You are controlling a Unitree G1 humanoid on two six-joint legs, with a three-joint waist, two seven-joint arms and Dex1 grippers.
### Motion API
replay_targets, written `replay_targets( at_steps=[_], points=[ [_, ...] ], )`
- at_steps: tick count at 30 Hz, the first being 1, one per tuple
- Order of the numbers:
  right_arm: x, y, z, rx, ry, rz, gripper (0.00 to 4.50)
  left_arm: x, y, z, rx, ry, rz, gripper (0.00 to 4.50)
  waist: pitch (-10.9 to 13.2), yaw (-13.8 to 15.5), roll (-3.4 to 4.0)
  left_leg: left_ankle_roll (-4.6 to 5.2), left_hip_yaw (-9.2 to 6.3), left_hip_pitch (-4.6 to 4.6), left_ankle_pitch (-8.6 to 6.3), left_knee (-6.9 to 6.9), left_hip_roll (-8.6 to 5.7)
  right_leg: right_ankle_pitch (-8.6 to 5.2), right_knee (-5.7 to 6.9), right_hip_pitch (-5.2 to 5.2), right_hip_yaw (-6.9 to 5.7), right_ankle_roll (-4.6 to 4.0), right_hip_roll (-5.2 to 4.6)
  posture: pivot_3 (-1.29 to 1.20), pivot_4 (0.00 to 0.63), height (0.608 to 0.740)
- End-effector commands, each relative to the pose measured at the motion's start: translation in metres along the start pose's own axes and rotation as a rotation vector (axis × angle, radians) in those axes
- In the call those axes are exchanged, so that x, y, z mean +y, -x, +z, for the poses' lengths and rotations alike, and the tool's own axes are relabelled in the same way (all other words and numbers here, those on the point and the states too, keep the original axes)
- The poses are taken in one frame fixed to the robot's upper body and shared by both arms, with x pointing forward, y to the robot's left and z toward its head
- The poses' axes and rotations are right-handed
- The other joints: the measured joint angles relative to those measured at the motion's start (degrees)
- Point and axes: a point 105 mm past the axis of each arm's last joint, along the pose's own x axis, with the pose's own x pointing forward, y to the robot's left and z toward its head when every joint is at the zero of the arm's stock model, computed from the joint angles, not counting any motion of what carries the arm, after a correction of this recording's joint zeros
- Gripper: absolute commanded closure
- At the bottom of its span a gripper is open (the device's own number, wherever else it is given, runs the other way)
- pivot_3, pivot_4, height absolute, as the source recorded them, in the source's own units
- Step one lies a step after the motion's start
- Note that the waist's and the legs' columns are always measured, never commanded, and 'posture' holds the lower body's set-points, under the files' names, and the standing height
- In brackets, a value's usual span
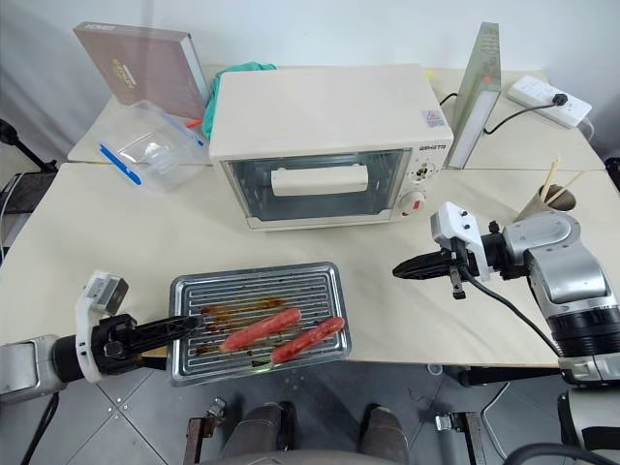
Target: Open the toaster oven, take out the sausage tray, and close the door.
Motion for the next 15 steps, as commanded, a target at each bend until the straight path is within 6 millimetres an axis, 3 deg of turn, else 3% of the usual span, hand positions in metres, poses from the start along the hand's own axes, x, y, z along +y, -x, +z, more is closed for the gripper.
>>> replay_targets(
  at_steps=[1, 15],
  points=[
    [-0.002, 0.003, 0.008, -0.009, 0.042, 0.013, 4.47, -0.015, 0.006, 0.004, -0.027, -0.041, -0.048, 4.5, 0.0, -0.1, 0.0, 0.0, 0.01, 0.0, 0.0, 0.0, 0.01, 0.0, 0.01, -0.01, 0.0, 0.0, 0.0, 0.0, 0.15, 0.74],
    [-0.004, 0.0, 0.011, -0.015, 0.05, 0.024, 4.47, -0.018, 0.025, -0.011, -0.057, -0.035, -0.004, 4.5, 0.0, 0.0, 0.0, -0.01, 0.13, 0.02, -0.11, 0.09, 0.08, -0.01, 0.06, -0.06, 0.03, -0.02, 0.03, 0.0, 0.15, 0.74]
  ],
)
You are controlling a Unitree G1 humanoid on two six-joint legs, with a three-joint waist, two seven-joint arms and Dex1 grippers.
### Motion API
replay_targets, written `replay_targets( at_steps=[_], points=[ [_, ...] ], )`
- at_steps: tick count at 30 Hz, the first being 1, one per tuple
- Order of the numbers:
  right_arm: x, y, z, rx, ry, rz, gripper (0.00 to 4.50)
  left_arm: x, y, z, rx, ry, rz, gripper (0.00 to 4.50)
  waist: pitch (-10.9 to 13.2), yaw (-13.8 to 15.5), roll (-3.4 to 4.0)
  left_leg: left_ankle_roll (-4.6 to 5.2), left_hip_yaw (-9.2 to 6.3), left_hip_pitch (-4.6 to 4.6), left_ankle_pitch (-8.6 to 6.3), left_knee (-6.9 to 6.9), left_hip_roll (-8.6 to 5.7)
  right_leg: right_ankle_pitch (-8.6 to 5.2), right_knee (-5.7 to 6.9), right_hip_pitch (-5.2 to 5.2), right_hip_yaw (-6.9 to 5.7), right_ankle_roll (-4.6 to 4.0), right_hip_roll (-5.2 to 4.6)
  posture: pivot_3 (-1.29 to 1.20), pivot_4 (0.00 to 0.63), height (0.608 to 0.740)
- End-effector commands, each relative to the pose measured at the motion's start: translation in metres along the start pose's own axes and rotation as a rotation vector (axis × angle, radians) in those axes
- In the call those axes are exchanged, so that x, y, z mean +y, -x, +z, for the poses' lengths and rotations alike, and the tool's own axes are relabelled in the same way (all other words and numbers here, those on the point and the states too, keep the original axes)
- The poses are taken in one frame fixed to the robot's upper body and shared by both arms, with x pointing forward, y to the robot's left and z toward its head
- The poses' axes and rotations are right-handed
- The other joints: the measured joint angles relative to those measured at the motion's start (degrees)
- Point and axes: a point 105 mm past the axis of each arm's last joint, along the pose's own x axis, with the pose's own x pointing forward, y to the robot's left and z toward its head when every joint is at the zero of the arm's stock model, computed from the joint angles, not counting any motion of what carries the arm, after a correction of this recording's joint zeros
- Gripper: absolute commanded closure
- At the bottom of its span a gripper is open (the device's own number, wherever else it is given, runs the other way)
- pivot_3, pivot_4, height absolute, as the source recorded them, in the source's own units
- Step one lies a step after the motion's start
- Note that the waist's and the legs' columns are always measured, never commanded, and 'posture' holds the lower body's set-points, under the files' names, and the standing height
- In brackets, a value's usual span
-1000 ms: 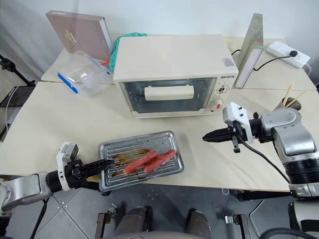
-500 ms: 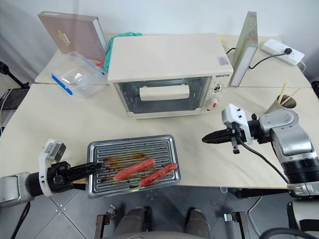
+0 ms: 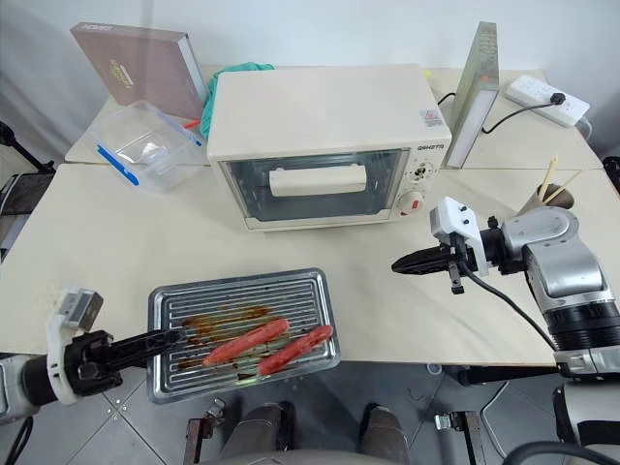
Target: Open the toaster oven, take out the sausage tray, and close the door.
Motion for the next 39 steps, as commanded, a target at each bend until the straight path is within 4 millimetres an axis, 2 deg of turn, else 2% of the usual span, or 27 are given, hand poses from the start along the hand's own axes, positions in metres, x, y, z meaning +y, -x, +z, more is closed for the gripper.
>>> replay_targets(
  at_steps=[1, 8, 15, 18, 24, 28, 35, 39],
  points=[
    [0.001, 0.0, 0.008, -0.01, 0.032, 0.032, 4.47, -0.017, 0.004, 0.002, -0.016, -0.045, -0.059, 4.5, 0.0, 0.0, 0.0, 0.0, 0.0, 0.0, 0.0, 0.01, 0.0, 0.0, -0.01, 0.0, 0.0, 0.0, 0.0, 0.0, 0.15, 0.74],
    [0.002, -0.002, 0.008, -0.01, 0.03, 0.04, 4.47, -0.017, -0.009, 0.007, -0.008, -0.052, -0.093, 4.5, 0.0, 0.1, 0.0, 0.02, 0.06, 0.0, -0.05, 0.07, 0.03, 0.0, 0.01, 0.0, 0.0, 0.0, 0.01, 0.0, 0.15, 0.74],
    [0.006, 0.003, 0.007, -0.006, 0.03, 0.021, 4.47, -0.009, -0.038, 0.025, 0.033, -0.019, -0.136, 4.5, 0.0, 0.1, 0.0, 0.02, 0.08, 0.01, -0.06, 0.11, 0.03, 0.0, 0.09, 0.0, 0.0, 0.0, 0.01, 0.0, 0.15, 0.74],
    [0.01, 0.006, 0.005, -0.003, 0.023, 0.007, 4.47, 0.0, -0.054, 0.03, 0.053, 0.03, -0.134, 4.5, 0.0, 0.2, -0.02, 0.03, 0.07, 0.02, -0.06, 0.18, 0.03, 0.0, 0.17, 0.01, -0.01, 0.0, 0.01, 0.0, 0.15, 0.74],
    [0.016, 0.011, 0.002, 0.01, 0.01, -0.017, 4.47, 0.006, -0.079, 0.031, 0.127, 0.082, -0.138, 4.5, 0.0, 0.0, -0.05, 0.07, 0.08, 0.02, -0.11, 0.34, 0.05, 0.01, 0.28, 0.02, -0.02, 0.01, 0.01, 0.0, 0.15, 0.74],
    [0.016, 0.02, -0.001, 0.028, 0.003, -0.053, 4.47, 0.019, -0.103, 0.035, 0.174, 0.106, -0.094, 4.5, 0.0, 0.4, -0.06, 0.09, 0.07, 0.03, -0.13, 0.46, 0.04, 0.01, 0.32, 0.06, -0.02, 0.02, 0.01, 0.0, 0.15, 0.74],
    [0.017, 0.029, -0.001, 0.035, 0.001, -0.074, 4.47, 0.029, -0.125, 0.04, 0.236, 0.097, -0.065, 4.5, 0.0, 0.4, -0.07, 0.14, 0.07, 0.03, -0.21, 0.76, 0.05, 0.02, 0.45, 0.13, -0.01, 0.03, 0.0, 0.0, 0.15, 0.74],
    [0.018, 0.03, 0.0, 0.031, -0.001, -0.088, 4.47, 0.037, -0.136, 0.04, 0.262, 0.105, -0.055, 4.5, -0.1, 1.6, -0.05, 0.18, 0.07, 0.04, -0.23, 1.01, 0.03, 0.02, 0.46, 0.28, 0.0, 0.04, -0.01, 0.0, 0.15, 0.74]
  ],
)
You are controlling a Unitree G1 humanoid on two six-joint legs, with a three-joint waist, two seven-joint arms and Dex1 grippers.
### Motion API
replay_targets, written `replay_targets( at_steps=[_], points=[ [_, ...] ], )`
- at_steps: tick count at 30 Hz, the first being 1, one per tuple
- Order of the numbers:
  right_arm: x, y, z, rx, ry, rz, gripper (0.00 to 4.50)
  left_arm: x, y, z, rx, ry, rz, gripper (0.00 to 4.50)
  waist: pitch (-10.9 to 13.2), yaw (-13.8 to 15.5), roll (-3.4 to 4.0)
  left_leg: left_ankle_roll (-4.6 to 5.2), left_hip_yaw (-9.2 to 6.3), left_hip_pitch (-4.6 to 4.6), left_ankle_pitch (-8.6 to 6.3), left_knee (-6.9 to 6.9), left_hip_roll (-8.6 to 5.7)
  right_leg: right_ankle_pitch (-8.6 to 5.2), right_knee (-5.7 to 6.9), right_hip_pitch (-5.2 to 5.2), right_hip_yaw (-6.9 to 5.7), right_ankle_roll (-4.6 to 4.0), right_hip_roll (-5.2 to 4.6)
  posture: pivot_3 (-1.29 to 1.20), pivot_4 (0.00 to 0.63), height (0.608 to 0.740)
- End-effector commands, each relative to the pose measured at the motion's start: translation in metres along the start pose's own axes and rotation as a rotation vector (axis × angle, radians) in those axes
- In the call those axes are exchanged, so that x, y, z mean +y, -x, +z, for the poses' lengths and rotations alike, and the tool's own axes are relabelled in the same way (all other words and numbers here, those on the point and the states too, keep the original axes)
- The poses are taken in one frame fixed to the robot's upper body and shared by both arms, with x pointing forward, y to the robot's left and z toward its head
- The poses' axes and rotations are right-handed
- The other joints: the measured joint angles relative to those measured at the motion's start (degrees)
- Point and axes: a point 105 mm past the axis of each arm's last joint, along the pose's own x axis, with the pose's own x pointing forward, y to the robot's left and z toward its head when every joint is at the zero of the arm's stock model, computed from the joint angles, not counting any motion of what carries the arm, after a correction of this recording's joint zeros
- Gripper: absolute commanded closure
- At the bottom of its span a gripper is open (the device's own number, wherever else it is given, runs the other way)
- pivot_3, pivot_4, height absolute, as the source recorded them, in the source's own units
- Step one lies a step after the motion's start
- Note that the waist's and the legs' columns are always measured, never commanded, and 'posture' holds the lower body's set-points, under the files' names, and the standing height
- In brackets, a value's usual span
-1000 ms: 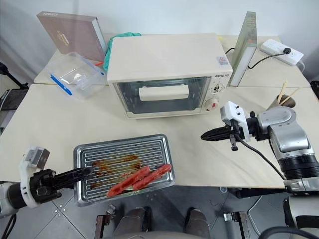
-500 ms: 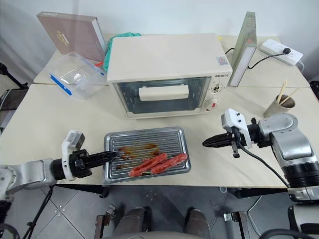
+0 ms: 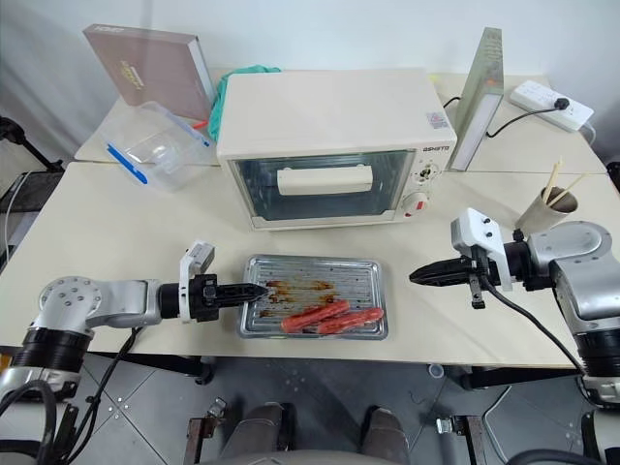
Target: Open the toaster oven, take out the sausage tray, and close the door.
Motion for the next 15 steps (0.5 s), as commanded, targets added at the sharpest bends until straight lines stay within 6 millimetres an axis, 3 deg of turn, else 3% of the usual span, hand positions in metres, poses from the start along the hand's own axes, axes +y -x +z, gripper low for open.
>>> replay_targets(
  at_steps=[1, 6, 15],
  points=[
    [0.0, 0.009, 0.011, -0.011, 0.042, -0.031, 4.47, 0.011, -0.008, -0.004, 0.033, 0.032, 0.007, 4.5, 0.0, 0.6, 0.0, 0.0, 0.0, 0.0, 0.0, 0.05, 0.0, 0.0, 0.01, 0.02, 0.01, 0.0, 0.0, 0.0, 0.15, 0.74],
    [0.002, 0.011, 0.01, -0.008, 0.036, -0.047, 4.47, 0.017, -0.017, 0.003, 0.046, 0.032, 0.03, 4.5, -0.1, 1.6, 0.1, 0.04, 0.0, 0.01, -0.02, 0.2, -0.01, 0.01, 0.05, 0.09, 0.03, 0.02, -0.01, 0.0, 0.15, 0.74],
    [0.0, 0.015, 0.009, -0.002, 0.036, -0.062, 4.5, 0.025, -0.02, 0.009, 0.06, 0.045, 0.077, 1.67, -0.2, 1.7, 0.1, 0.08, 0.0, 0.02, -0.04, 0.29, -0.01, 0.01, 0.16, 0.09, 0.03, 0.03, -0.01, 0.0, 0.15, 0.74]
  ],
)
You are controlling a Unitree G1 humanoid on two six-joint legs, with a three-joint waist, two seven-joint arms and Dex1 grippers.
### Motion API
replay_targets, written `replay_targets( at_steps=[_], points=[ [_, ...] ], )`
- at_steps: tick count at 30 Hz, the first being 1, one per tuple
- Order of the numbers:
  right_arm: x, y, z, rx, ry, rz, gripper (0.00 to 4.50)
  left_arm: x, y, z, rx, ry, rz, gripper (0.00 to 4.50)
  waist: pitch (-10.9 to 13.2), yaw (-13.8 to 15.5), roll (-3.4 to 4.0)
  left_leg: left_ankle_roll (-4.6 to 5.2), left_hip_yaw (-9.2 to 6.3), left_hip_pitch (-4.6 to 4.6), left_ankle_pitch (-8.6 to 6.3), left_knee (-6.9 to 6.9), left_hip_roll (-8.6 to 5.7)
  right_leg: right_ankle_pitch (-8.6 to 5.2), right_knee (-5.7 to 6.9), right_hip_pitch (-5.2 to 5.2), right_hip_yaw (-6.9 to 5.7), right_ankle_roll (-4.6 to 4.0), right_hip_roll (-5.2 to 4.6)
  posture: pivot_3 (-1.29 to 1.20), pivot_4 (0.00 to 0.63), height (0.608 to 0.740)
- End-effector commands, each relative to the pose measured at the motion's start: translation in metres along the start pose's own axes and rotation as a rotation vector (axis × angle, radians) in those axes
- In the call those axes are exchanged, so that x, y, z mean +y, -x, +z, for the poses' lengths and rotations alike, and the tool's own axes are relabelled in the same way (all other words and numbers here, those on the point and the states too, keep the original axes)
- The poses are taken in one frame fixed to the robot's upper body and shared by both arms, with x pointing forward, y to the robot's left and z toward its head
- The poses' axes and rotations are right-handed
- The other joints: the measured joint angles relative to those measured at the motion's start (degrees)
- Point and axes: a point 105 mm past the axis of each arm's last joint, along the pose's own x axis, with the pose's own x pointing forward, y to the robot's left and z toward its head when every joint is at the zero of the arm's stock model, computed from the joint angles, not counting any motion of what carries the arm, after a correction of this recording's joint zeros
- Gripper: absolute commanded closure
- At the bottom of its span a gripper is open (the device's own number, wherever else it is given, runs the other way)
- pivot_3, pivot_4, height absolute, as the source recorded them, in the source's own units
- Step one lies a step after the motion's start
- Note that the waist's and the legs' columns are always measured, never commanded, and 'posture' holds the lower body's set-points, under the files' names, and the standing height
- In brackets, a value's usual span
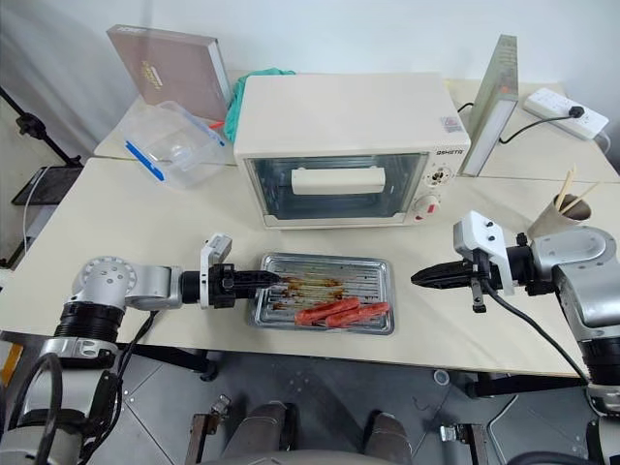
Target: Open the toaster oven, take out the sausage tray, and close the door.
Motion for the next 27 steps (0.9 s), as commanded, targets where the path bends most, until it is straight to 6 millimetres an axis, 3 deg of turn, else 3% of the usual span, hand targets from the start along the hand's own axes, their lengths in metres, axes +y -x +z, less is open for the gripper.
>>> replay_targets(
  at_steps=[1, 4, 6, 16, 19, 22, 27],
  points=[
    [-0.003, 0.013, 0.01, -0.006, 0.038, -0.037, 4.5, 0.017, 0.002, -0.005, 0.017, 0.026, 0.083, 1.39, 0.0, 0.0, -0.01, 0.0, 0.0, 0.0, 0.0, 0.01, 0.0, 0.0, 0.0, 0.0, 0.0, 0.0, 0.0, 0.0, 0.15, 0.74],
    [-0.005, 0.013, 0.011, -0.004, 0.04, -0.039, 4.5, 0.016, 0.009, -0.002, 0.002, -0.002, 0.102, 0.57, 0.0, -0.1, -0.01, 0.0, 0.0, 0.01, 0.0, 0.01, 0.0, 0.0, 0.01, 0.01, 0.01, 0.0, 0.0, 0.0, 0.15, 0.74],
    [-0.007, 0.016, 0.01, 0.003, 0.041, -0.039, 4.5, 0.006, 0.027, 0.001, -0.028, -0.06, 0.106, 0.02, 0.0, -0.5, -0.02, 0.0, 0.0, 0.04, 0.0, 0.01, 0.0, 0.0, 0.06, 0.01, 0.01, 0.0, 0.0, 0.0, 0.15, 0.74],
    [-0.016, 0.024, -0.006, 0.019, -0.013, -0.054, 4.5, -0.014, 0.101, 0.003, -0.235, -0.413, 0.202, 0.02, 0.0, -3.5, -0.07, -0.09, 0.16, 0.04, -0.06, -0.38, 0.12, 0.0, 0.1, -0.31, -0.02, 0.0, 0.01, 0.0, 0.15, 0.74],
    [-0.015, 0.026, -0.015, 0.016, -0.037, -0.039, 3.91, -0.025, 0.117, 0.006, -0.341, -0.668, 0.179, 0.0, 0.0, -3.5, -0.08, -0.1, 0.24, 0.04, -0.11, -0.37, 0.16, 0.0, 0.06, -0.34, -0.03, -0.01, 0.01, 0.0, 0.15, 0.74],
    [-0.01, 0.028, -0.01, -0.088, -0.043, 0.003, 3.04, -0.04, 0.134, 0.008, -0.521, -0.981, 0.125, 0.0, 0.0, -2.9, -0.09, -0.07, 0.41, 0.02, -0.13, -0.33, 0.18, -0.01, -0.15, -0.32, -0.03, -0.02, 0.01, 0.0, 0.15, 0.74],
    [-0.012, 0.029, -0.008, -0.154, -0.015, 0.003, 1.36, -0.038, 0.141, -0.008, -0.553, -1.126, 0.124, 0.0, 0.0, -2.9, -0.1, -0.04, 0.45, 0.0, -0.17, -0.27, 0.23, 0.0, -0.2, -0.28, -0.06, -0.02, 0.02, 0.0, 0.15, 0.74]
  ],
)
